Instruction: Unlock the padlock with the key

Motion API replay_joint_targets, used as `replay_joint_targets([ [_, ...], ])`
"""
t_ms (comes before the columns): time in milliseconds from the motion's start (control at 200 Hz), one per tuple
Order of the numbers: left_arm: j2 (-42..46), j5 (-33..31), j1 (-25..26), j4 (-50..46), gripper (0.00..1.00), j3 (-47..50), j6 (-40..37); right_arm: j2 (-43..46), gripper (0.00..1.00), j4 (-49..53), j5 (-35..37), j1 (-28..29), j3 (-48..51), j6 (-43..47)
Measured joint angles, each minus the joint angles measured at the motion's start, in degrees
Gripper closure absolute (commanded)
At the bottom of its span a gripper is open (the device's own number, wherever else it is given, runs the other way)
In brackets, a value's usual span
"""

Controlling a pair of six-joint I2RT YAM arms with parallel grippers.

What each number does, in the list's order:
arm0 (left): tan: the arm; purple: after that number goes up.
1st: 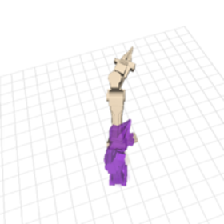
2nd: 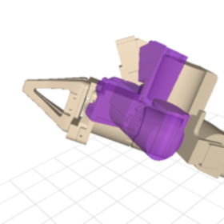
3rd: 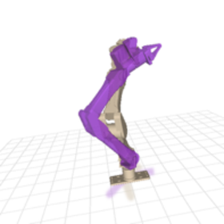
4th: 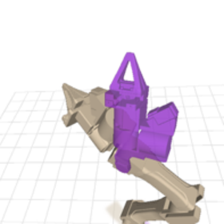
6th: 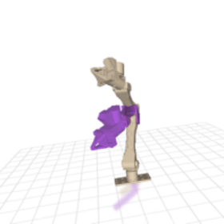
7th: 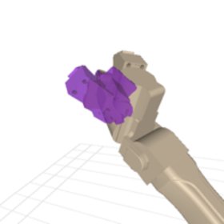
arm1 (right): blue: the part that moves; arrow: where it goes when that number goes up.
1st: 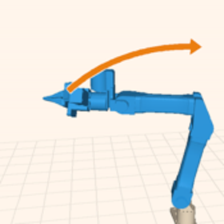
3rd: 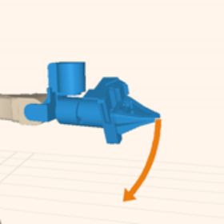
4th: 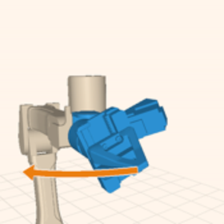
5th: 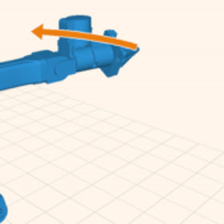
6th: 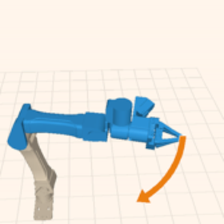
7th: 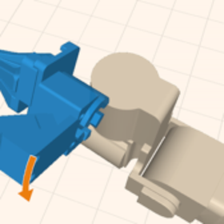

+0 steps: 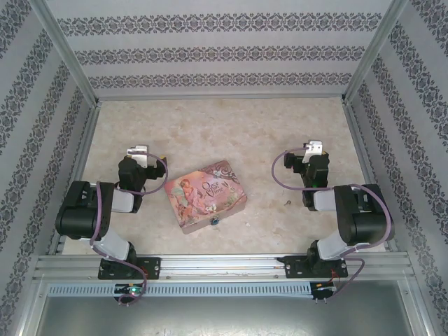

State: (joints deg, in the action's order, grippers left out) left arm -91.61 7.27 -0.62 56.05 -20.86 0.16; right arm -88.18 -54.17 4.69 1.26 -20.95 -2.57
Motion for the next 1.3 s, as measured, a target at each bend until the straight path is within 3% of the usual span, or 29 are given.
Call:
replay_joint_targets([
  [1299,0.0,-2.0,0.0,0.2,0.01,0.2,0.0,0.1,0.01,0.0,0.0,0.0,0.0,0.0],
])
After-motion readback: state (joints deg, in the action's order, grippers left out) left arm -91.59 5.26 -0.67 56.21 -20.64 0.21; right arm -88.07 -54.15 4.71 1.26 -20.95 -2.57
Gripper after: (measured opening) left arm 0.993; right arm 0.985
